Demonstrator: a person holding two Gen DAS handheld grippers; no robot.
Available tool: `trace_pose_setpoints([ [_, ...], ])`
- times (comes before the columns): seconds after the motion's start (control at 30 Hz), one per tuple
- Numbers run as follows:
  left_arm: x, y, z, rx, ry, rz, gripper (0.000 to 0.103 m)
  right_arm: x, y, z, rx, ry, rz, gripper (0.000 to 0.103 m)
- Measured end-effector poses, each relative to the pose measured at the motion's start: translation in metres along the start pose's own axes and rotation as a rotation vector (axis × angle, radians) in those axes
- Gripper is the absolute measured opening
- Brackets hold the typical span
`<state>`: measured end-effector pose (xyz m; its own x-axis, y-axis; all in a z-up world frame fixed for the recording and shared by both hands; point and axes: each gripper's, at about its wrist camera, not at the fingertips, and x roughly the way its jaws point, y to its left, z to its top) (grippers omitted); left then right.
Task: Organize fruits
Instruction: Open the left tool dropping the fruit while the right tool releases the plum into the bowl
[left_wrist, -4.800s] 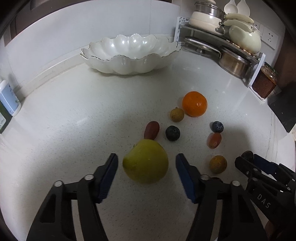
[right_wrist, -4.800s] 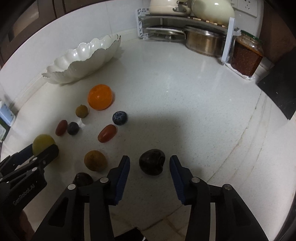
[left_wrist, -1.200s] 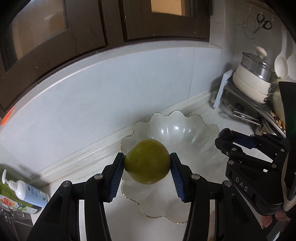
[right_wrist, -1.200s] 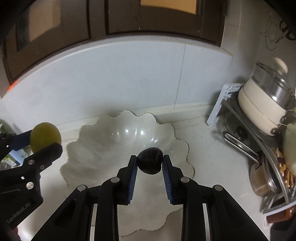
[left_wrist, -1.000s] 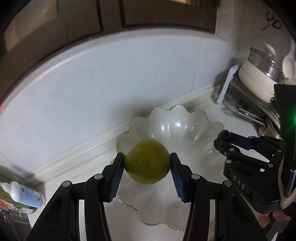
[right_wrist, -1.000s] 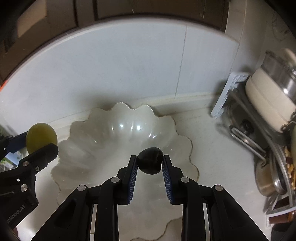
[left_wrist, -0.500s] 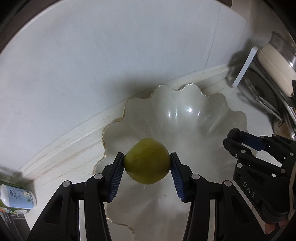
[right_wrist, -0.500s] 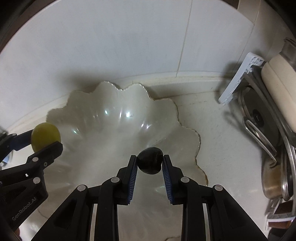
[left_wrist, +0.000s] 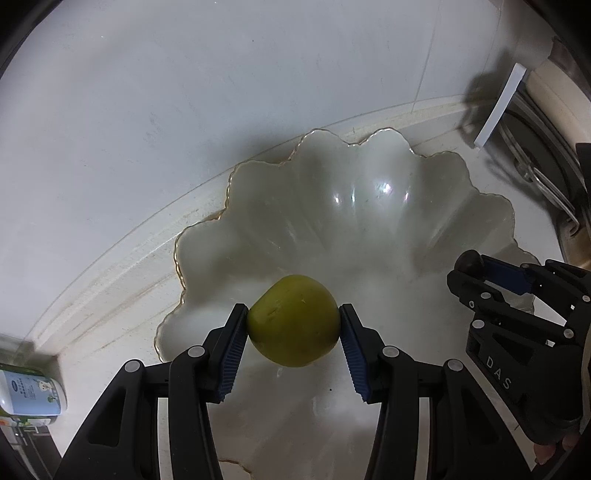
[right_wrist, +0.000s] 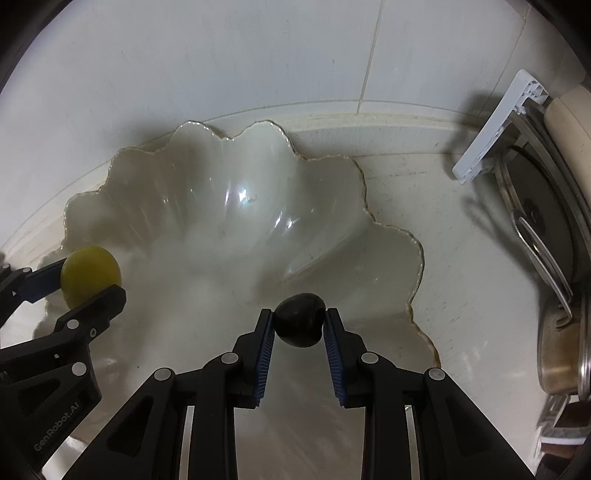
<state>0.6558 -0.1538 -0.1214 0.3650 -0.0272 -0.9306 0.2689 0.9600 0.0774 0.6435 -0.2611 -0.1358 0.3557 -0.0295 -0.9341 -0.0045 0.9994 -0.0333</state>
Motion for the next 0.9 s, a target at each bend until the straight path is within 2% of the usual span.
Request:
trace_pose_setpoints([
  [0.2, 0.009, -0.004, 0.001, -0.003, 0.029, 0.006, 0.049, 0.003, -0.002, 0.000, 0.001, 0.013, -0.013, 0.030],
  [0.27, 0.006, -0.004, 0.001, -0.005, 0.015, 0.009, 0.057, 0.004, -0.004, 0.001, 0.005, 0.016, -0.010, 0.031],
  [0.33, -0.002, -0.004, 0.000, 0.003, -0.011, 0.031, 0.067, 0.003, -0.006, 0.001, 0.006, 0.012, -0.008, 0.039],
  [0.5, -0.024, -0.002, -0.003, 0.011, -0.063, 0.081, 0.067, -0.014, -0.006, -0.004, 0.004, -0.008, -0.019, 0.041],
  [0.9, -0.076, 0.010, -0.025, -0.029, -0.176, 0.080, 0.067, -0.079, -0.009, -0.026, 0.017, -0.141, -0.012, 0.041],
])
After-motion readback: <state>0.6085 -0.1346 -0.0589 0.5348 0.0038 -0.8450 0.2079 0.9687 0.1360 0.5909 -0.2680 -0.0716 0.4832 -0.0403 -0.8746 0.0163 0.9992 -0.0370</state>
